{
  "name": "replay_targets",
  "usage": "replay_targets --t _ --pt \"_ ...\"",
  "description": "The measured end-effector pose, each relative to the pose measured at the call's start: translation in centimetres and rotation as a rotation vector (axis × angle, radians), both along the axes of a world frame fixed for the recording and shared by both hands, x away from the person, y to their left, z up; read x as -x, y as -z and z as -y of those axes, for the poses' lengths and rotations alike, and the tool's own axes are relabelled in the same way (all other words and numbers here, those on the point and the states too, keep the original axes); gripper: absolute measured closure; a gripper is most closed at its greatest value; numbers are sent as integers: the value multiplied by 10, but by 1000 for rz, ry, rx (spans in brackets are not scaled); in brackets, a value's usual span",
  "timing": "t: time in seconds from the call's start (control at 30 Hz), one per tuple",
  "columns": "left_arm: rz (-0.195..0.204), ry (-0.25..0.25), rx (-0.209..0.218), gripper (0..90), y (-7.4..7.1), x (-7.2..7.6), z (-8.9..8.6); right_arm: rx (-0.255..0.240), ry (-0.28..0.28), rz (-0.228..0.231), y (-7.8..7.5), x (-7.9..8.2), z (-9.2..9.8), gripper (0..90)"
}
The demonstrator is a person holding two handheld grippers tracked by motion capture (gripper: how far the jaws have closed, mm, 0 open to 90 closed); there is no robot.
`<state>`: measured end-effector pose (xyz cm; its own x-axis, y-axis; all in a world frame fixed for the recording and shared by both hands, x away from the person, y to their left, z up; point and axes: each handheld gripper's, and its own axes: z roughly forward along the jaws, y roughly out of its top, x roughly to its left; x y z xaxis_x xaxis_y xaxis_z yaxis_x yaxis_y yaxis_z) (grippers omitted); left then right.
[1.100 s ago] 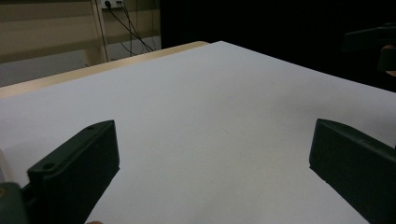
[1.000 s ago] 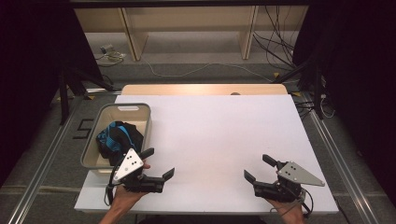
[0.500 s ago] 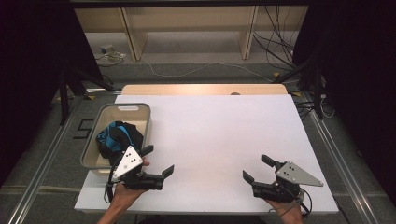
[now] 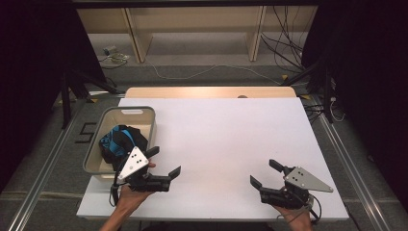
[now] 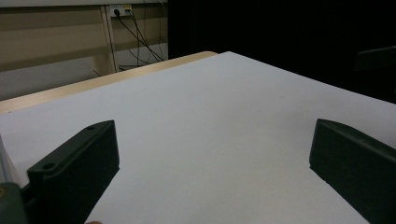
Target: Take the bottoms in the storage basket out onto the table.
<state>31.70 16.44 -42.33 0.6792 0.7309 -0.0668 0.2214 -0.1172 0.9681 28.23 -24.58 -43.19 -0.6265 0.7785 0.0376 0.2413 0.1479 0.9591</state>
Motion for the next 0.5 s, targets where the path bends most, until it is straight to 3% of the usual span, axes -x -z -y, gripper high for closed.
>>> replay_targets --t 0.5 --pt "-7 -19 5 11 -10 -18 3 -13 8 -9 1 -2 1 160"
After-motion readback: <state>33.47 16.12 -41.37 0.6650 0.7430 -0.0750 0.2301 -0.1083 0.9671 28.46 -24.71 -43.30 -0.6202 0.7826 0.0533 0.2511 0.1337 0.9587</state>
